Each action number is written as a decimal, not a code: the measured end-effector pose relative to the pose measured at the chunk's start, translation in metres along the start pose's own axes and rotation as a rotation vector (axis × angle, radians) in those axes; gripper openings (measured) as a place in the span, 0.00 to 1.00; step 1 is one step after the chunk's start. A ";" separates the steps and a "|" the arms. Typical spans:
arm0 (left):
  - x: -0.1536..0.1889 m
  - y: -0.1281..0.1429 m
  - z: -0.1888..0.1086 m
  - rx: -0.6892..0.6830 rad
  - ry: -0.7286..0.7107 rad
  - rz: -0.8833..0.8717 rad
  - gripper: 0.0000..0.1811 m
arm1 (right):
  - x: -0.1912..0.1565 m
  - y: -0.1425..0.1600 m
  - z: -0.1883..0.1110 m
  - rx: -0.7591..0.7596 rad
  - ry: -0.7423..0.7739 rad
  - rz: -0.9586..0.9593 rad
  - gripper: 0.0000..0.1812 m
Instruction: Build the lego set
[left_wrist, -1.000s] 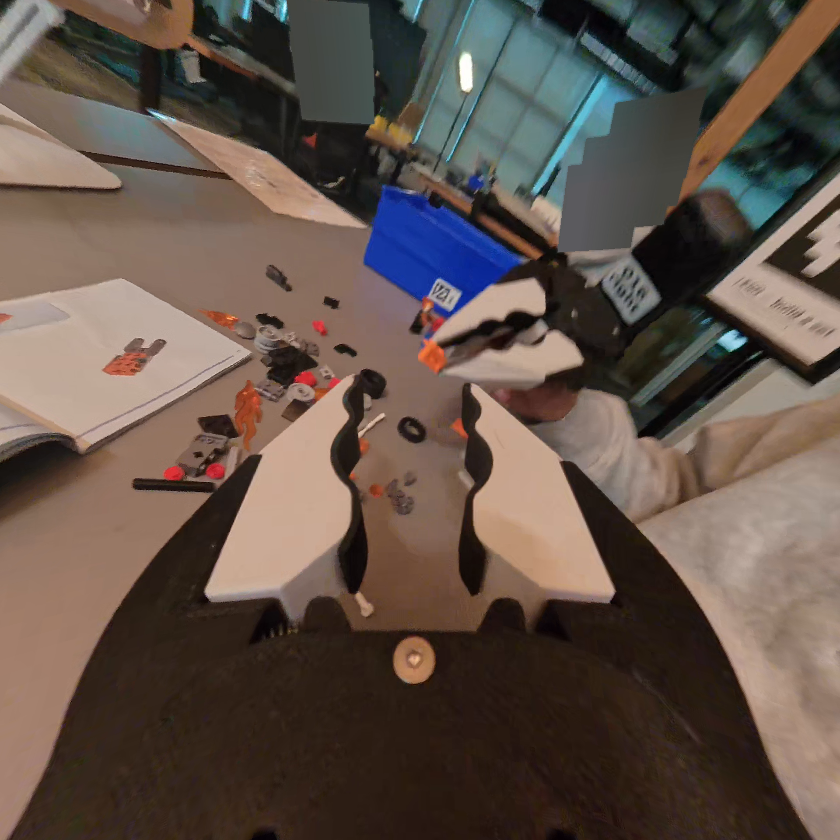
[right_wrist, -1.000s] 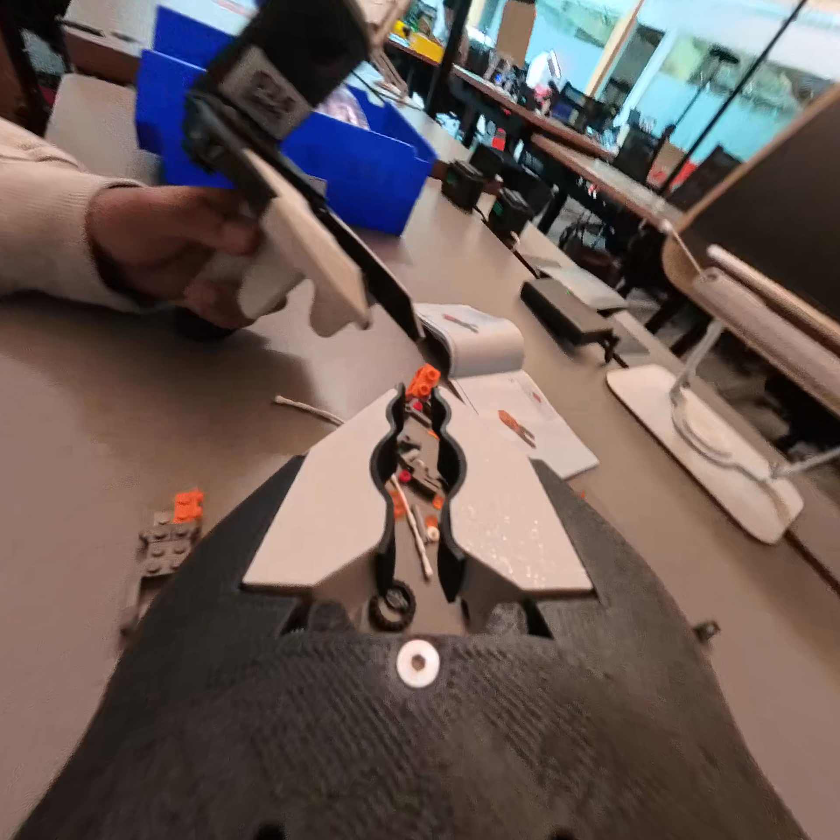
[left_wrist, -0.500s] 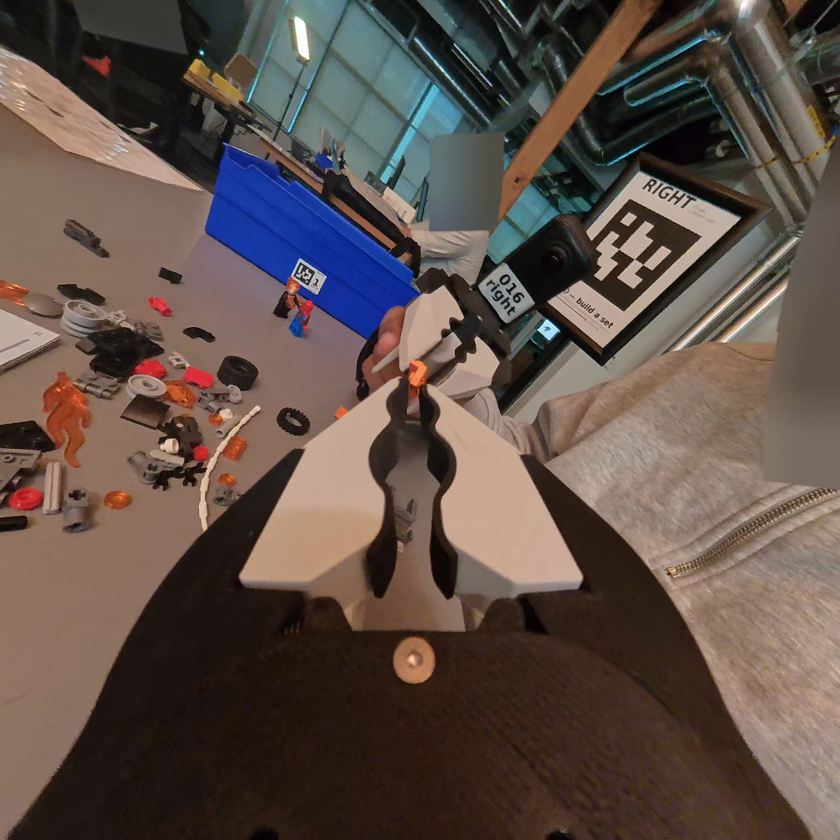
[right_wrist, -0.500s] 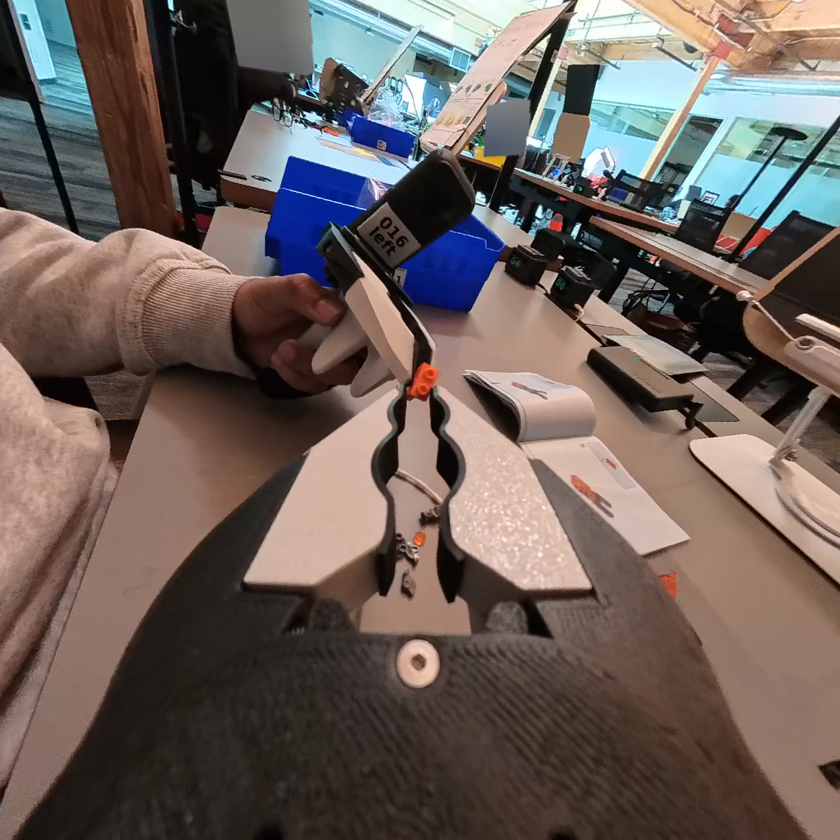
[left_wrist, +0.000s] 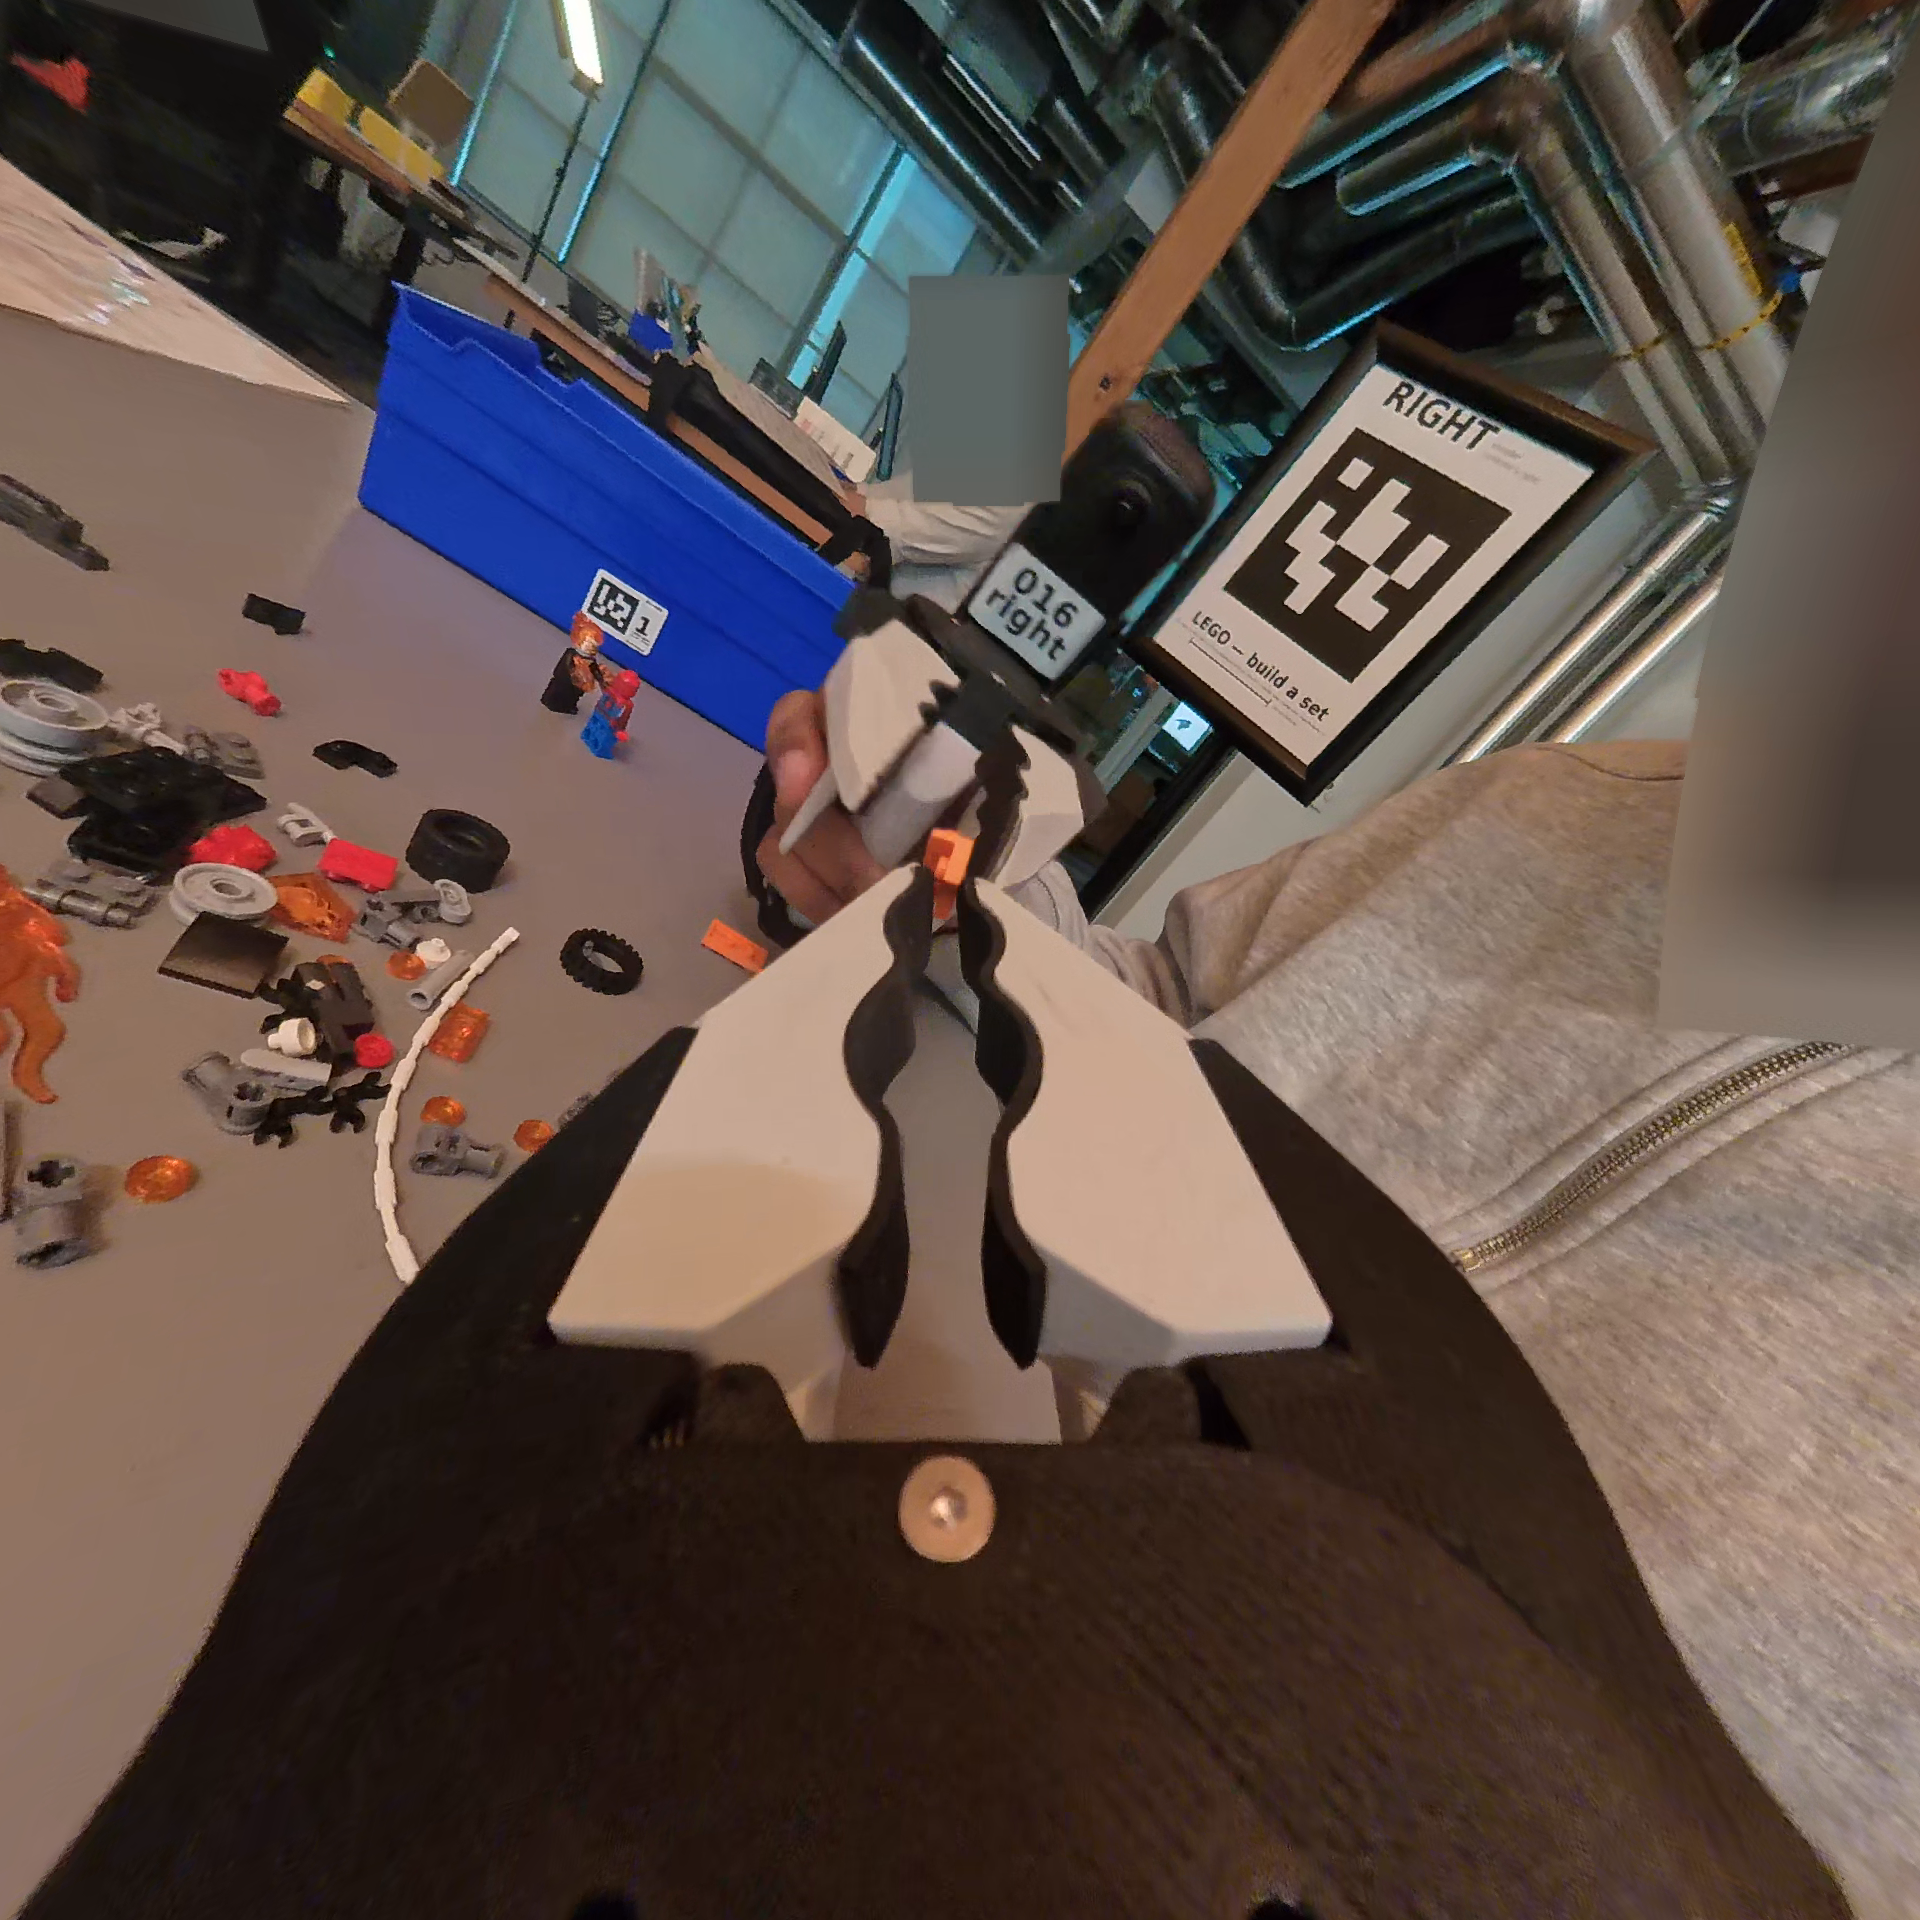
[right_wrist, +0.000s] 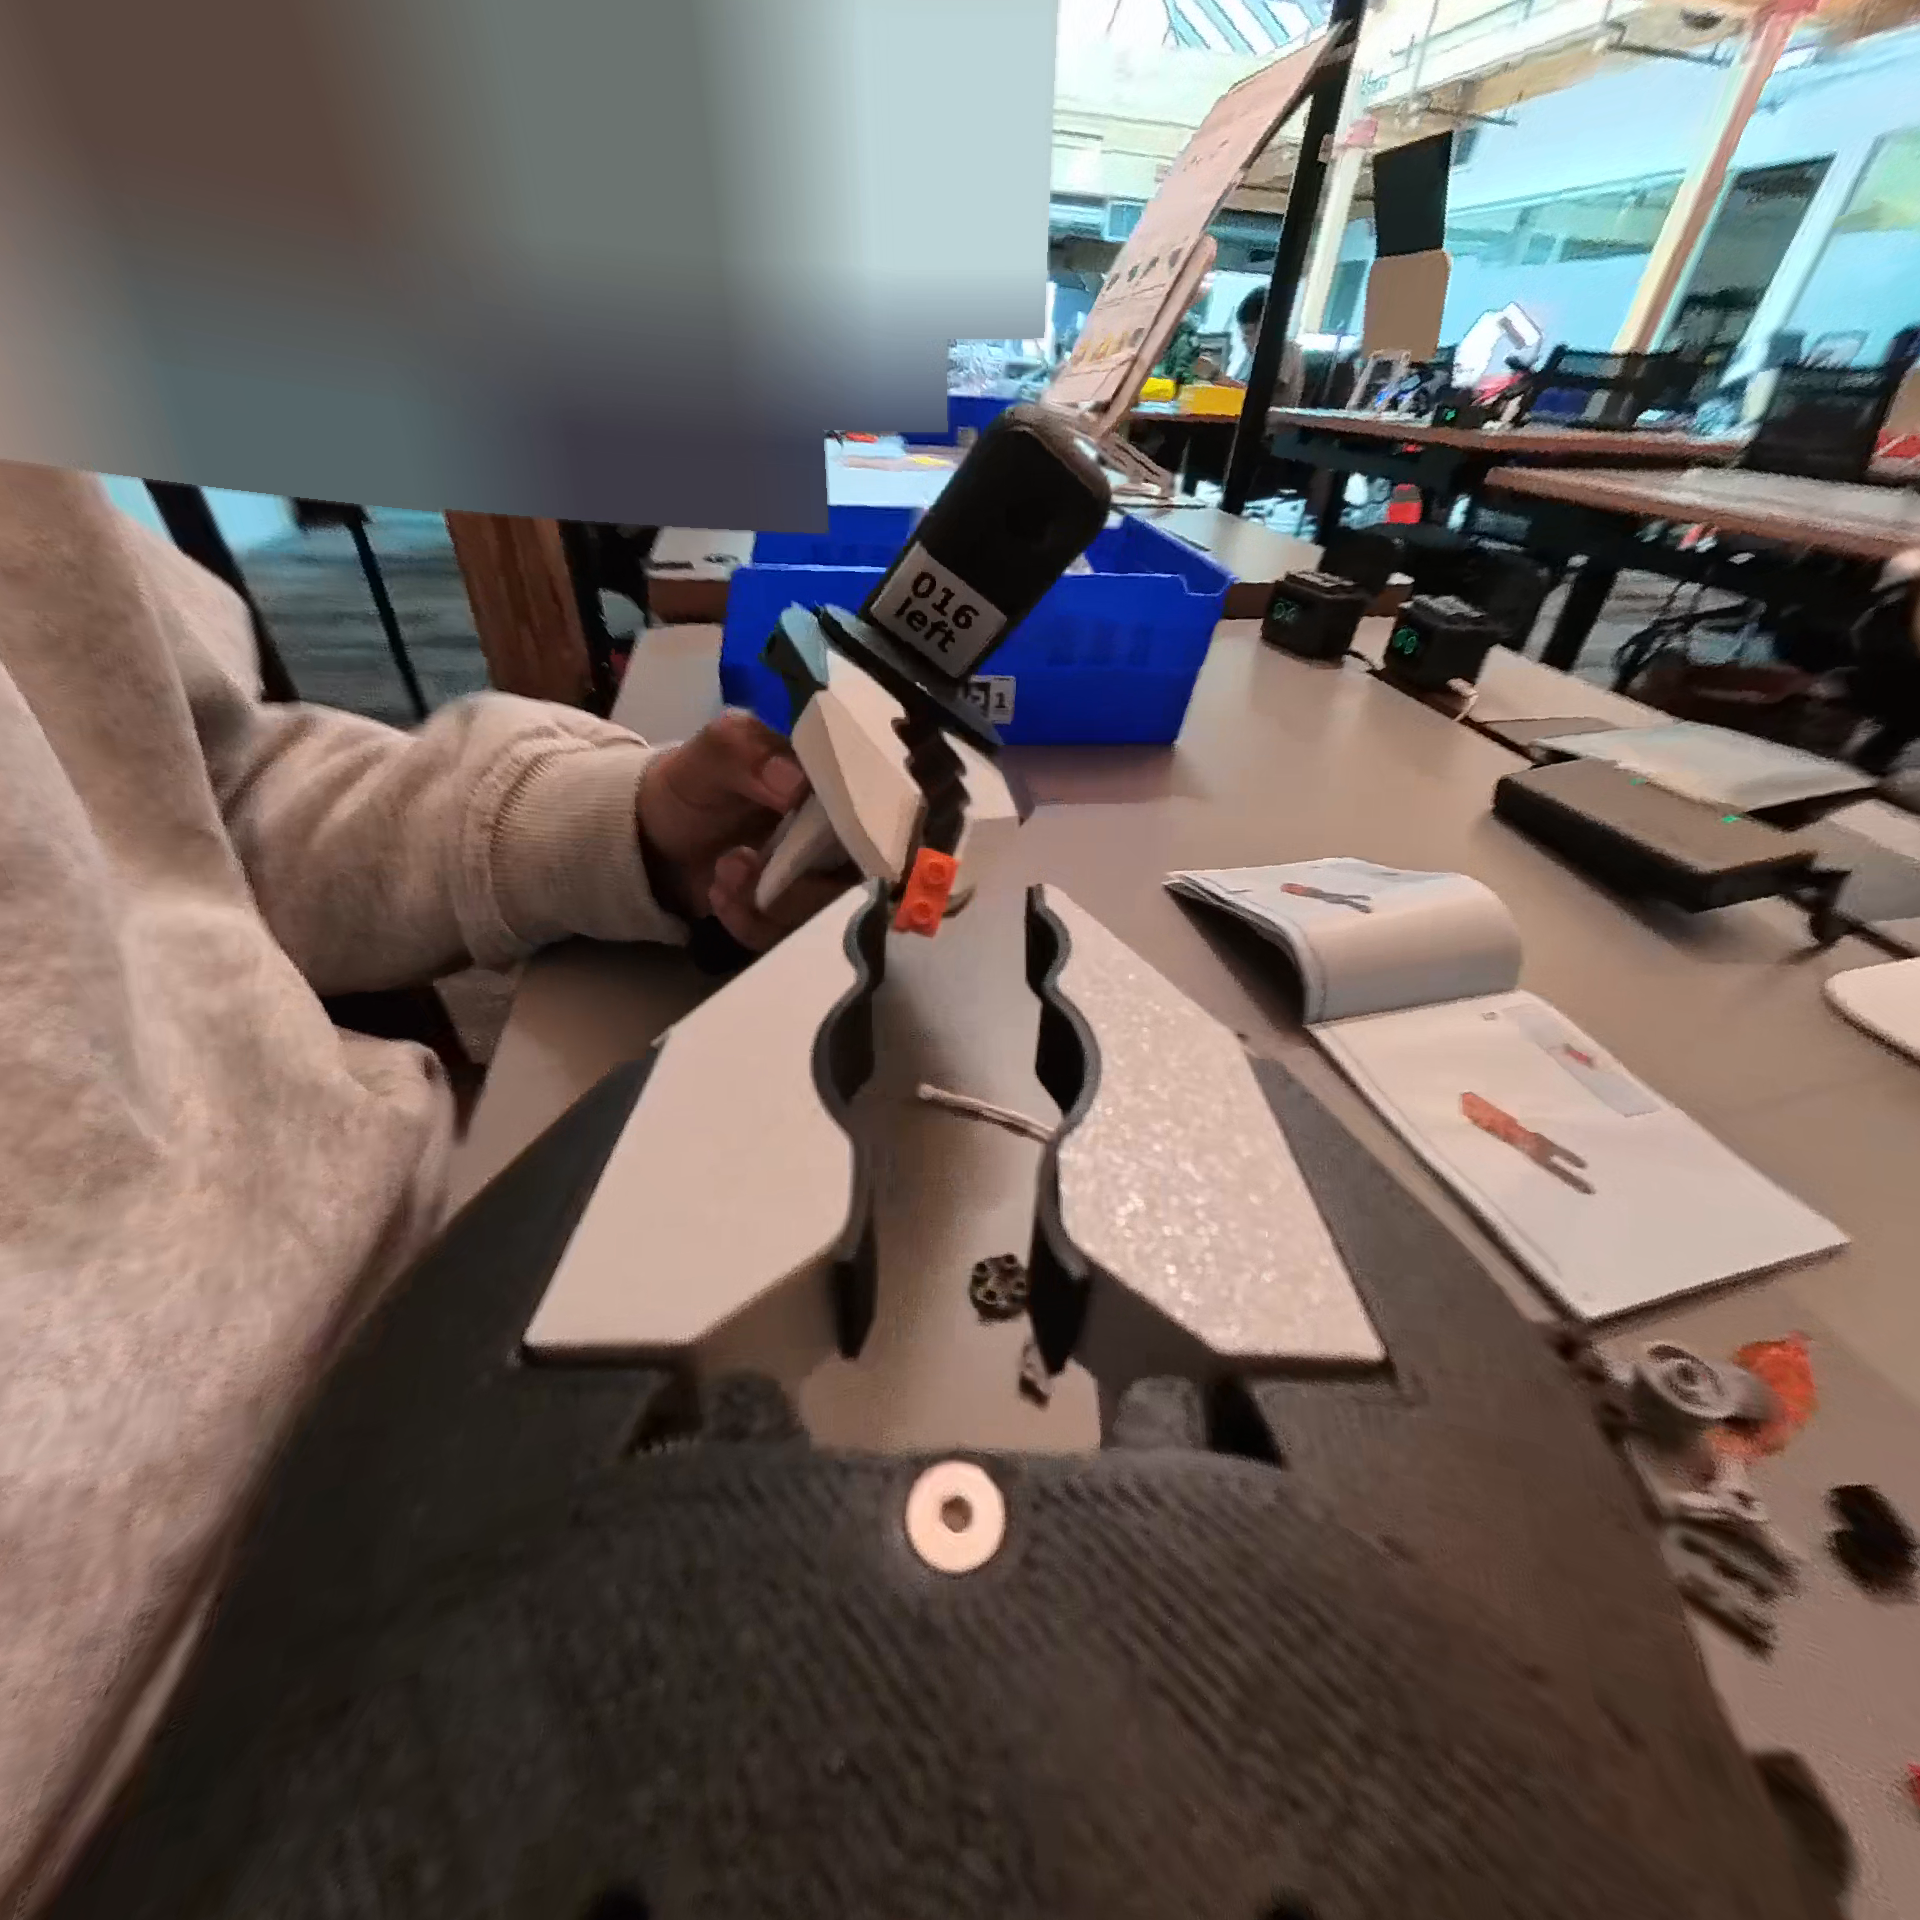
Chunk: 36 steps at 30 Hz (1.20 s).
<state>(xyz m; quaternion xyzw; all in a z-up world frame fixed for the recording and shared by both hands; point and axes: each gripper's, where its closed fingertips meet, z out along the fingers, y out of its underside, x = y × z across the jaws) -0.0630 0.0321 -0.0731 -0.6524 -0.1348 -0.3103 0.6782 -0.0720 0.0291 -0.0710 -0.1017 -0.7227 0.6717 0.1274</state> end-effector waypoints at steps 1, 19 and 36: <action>0.001 0.001 0.001 -0.007 0.001 0.006 0.01 | 0.000 -0.002 -0.001 0.018 -0.027 0.056 0.16; 0.008 0.010 0.006 -0.063 0.015 0.057 0.01 | -0.022 0.010 -0.001 -0.029 -0.319 0.418 0.05; -0.001 0.010 0.006 -0.051 -0.013 0.017 0.05 | -0.017 0.012 -0.001 -0.044 -0.292 0.401 0.03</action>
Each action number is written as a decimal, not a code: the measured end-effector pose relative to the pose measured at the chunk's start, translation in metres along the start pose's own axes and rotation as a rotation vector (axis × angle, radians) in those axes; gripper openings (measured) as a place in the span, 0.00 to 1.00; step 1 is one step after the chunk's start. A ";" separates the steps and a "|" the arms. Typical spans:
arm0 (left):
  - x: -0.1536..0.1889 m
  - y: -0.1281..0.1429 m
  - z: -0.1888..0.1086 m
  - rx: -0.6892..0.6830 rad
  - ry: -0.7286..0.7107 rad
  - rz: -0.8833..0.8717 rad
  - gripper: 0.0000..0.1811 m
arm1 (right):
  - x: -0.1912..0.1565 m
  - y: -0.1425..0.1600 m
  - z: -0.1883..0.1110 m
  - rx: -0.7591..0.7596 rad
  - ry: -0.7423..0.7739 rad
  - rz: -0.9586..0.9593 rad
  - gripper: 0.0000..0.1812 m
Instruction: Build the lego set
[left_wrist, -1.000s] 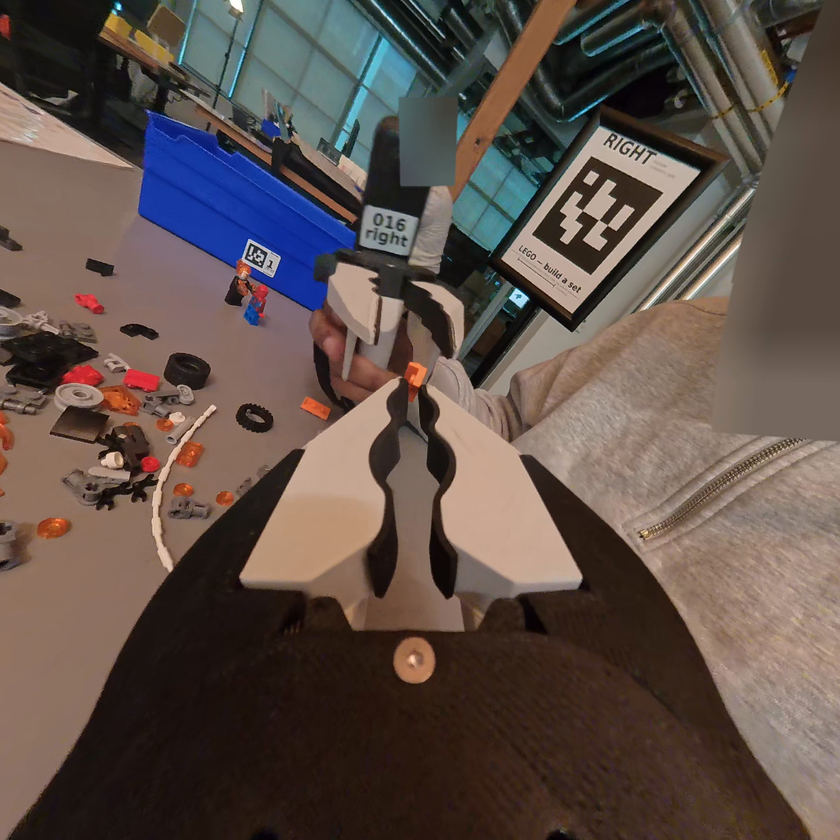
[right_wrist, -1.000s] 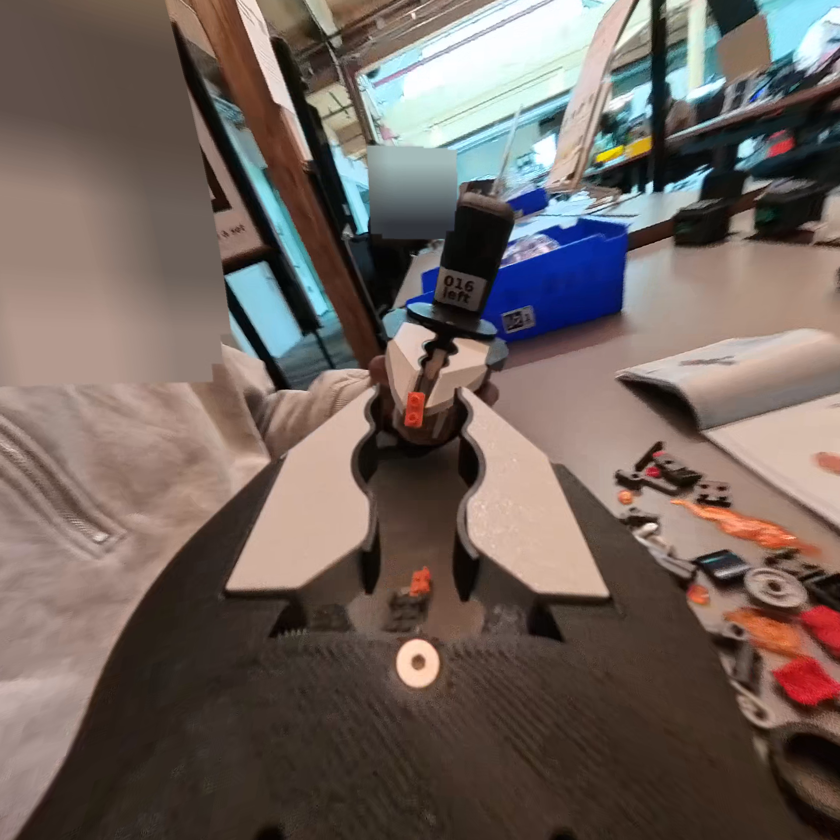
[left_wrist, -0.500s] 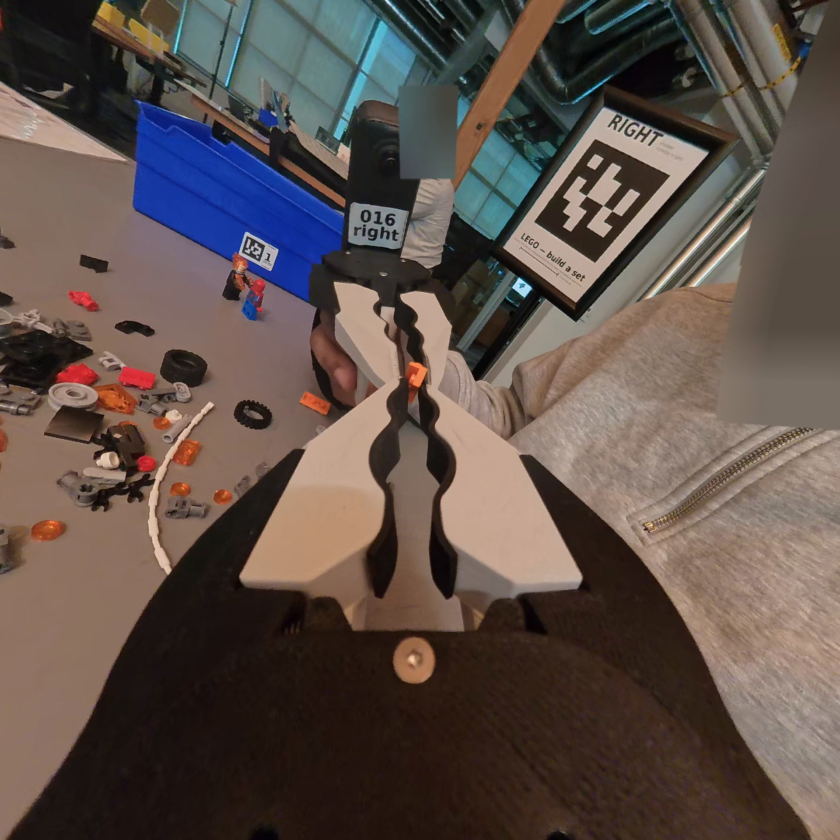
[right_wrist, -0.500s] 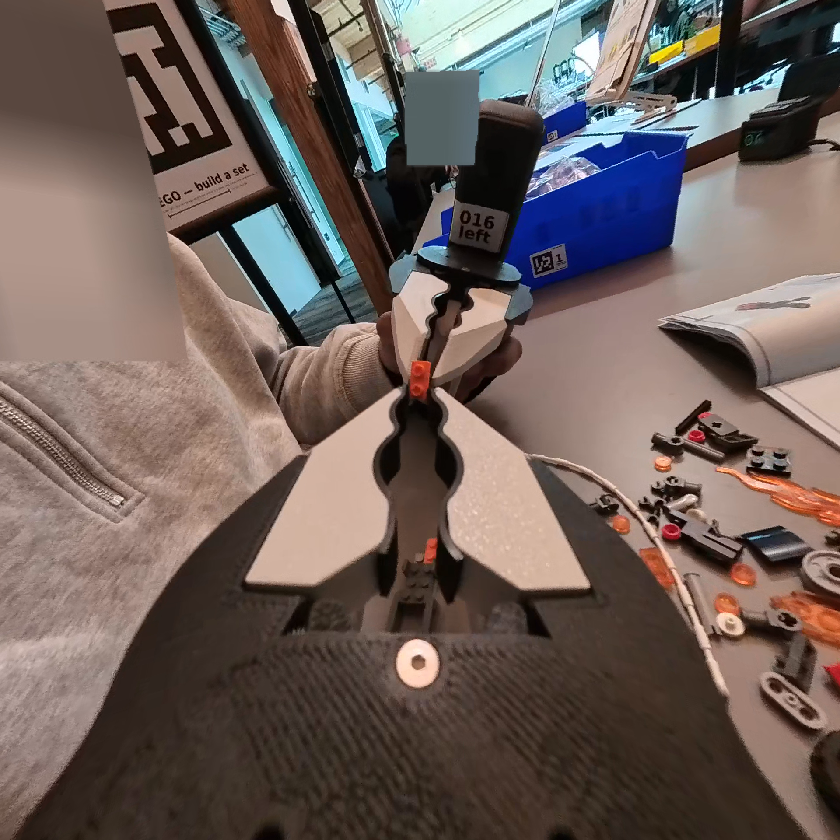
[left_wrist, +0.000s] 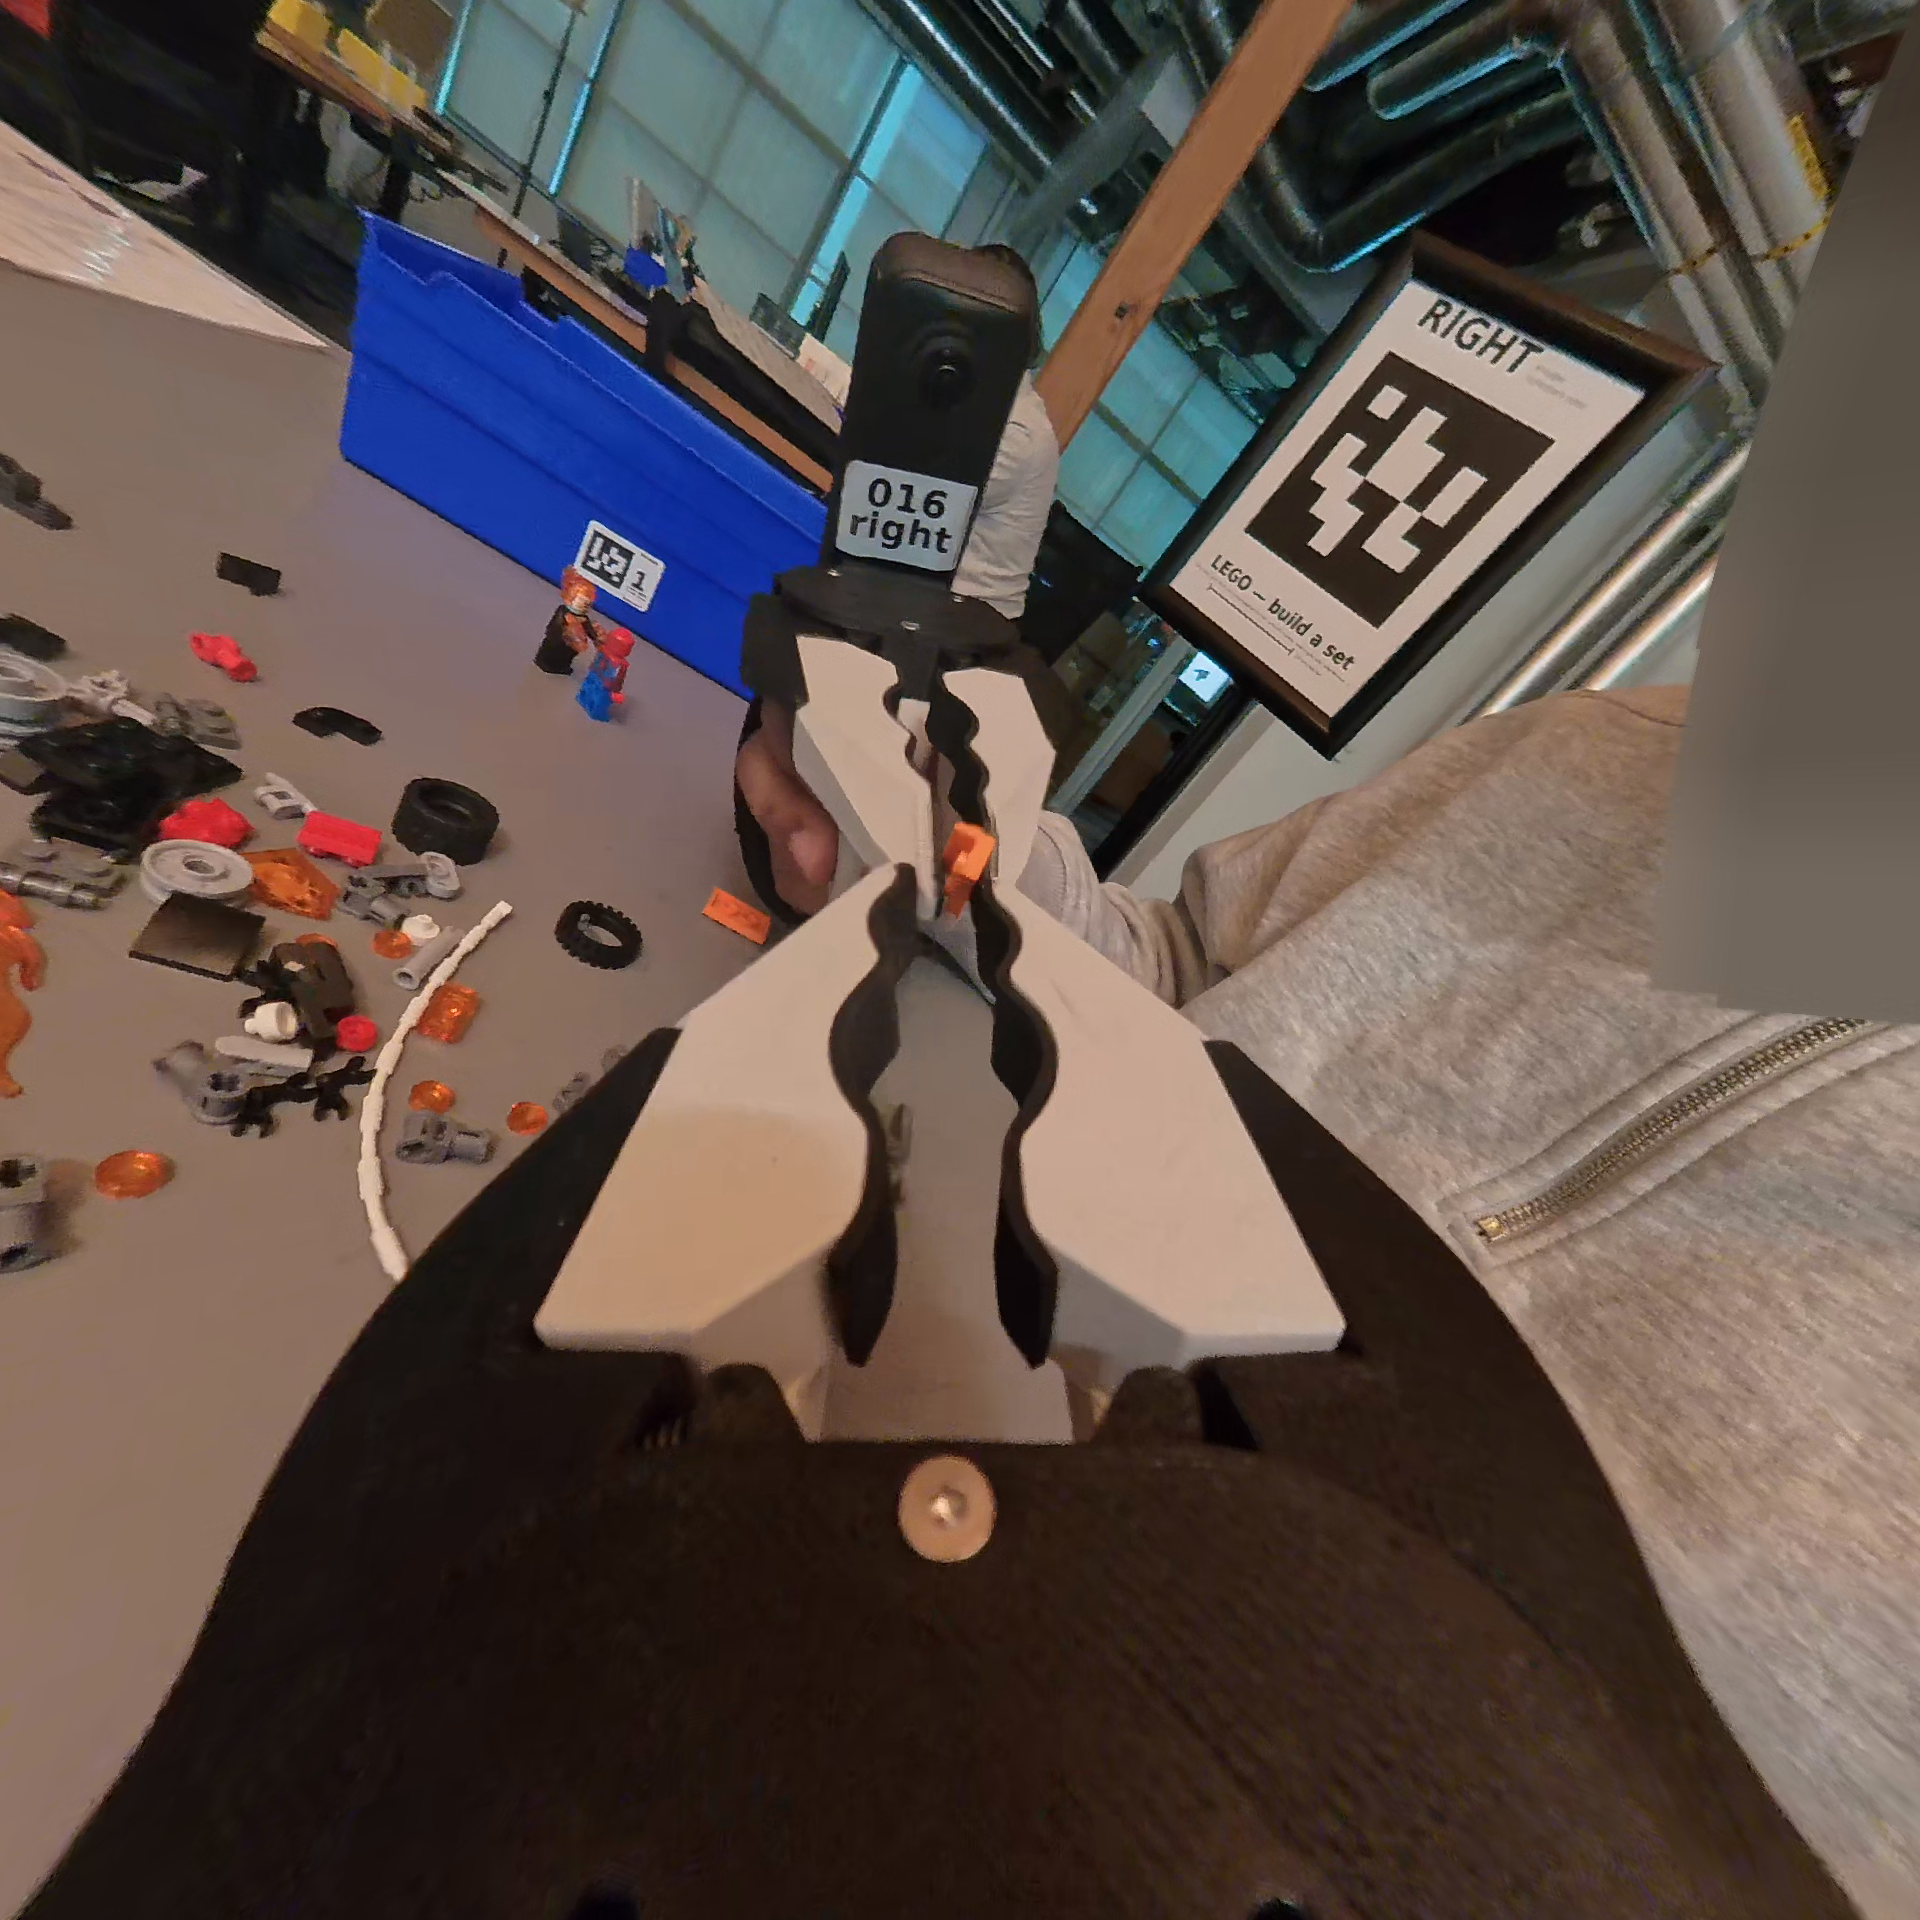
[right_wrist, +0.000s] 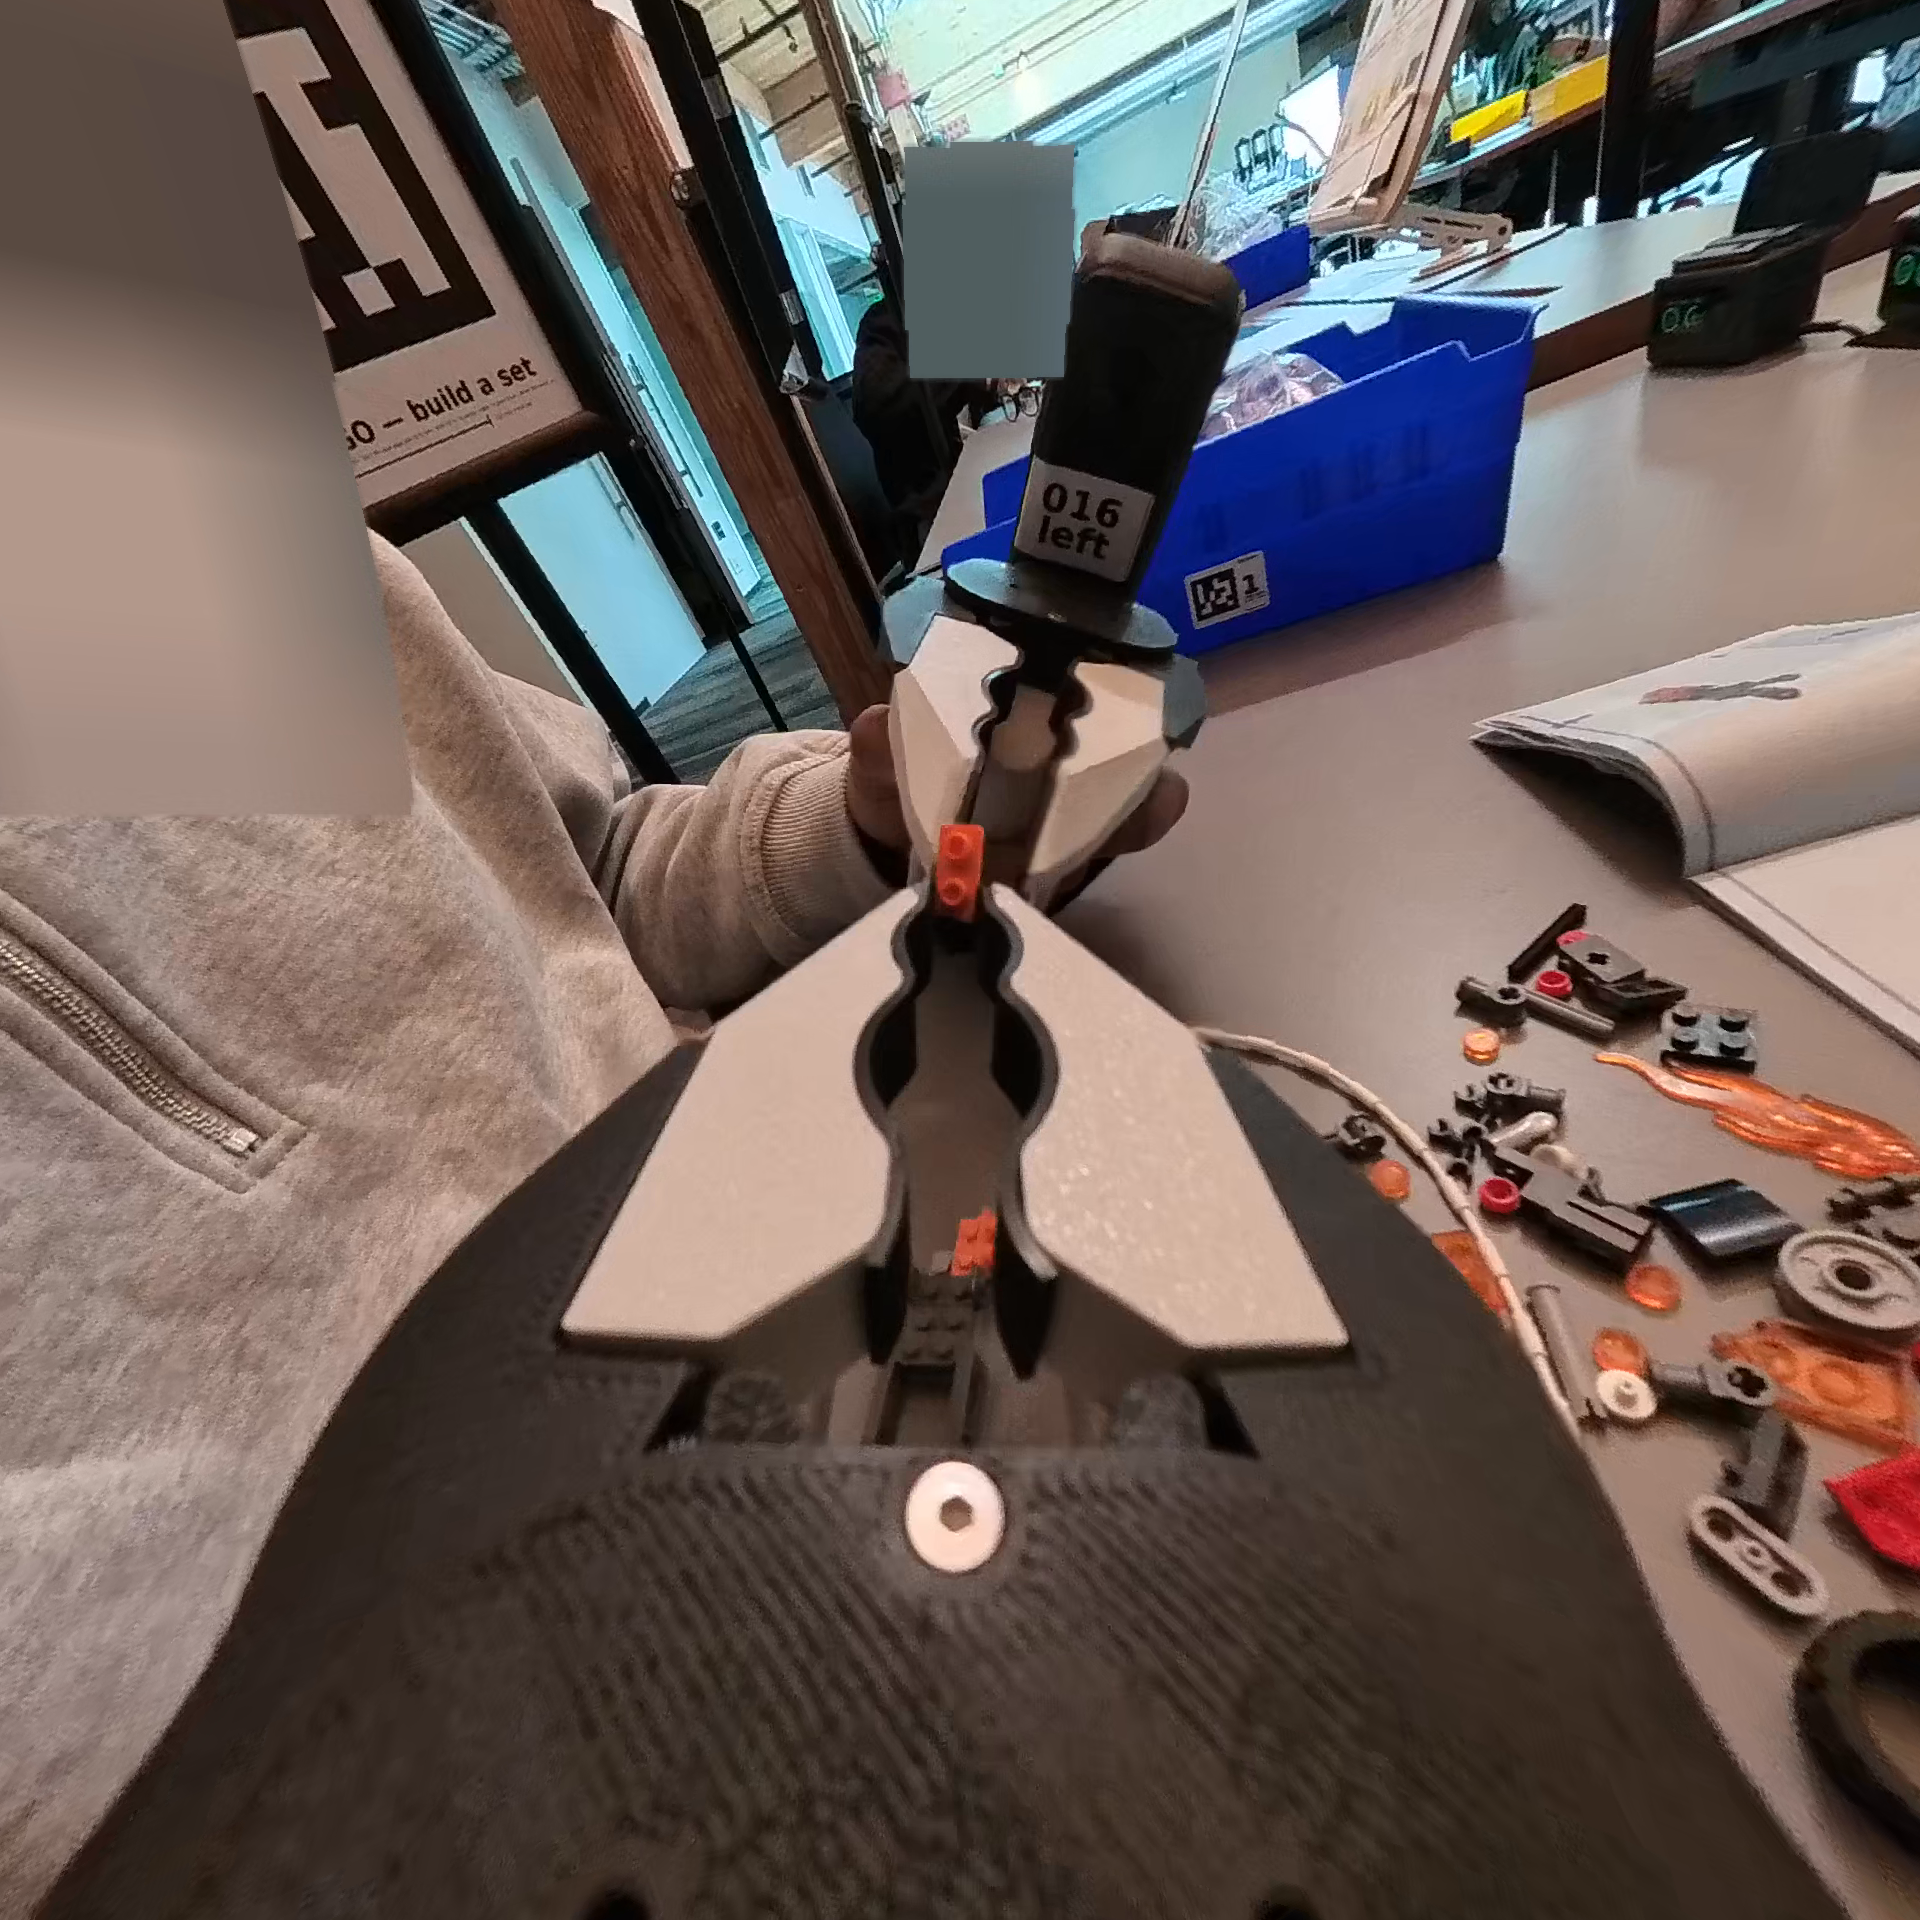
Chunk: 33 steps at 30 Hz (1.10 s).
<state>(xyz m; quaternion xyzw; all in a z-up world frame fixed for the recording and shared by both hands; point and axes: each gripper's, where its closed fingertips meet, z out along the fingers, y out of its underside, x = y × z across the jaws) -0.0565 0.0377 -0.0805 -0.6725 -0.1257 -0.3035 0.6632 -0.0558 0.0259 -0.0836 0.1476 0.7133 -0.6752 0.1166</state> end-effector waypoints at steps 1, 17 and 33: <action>-0.002 -0.001 0.000 0.005 -0.013 0.003 0.06 | 0.000 -0.002 -0.001 0.008 0.004 -0.003 0.03; -0.019 0.025 -0.002 -0.135 -0.218 0.042 0.15 | -0.001 0.016 -0.022 -0.102 0.304 -0.304 0.03; -0.015 0.111 0.011 -0.568 -0.391 0.085 0.23 | -0.013 0.107 -0.028 -0.748 0.575 -0.774 0.03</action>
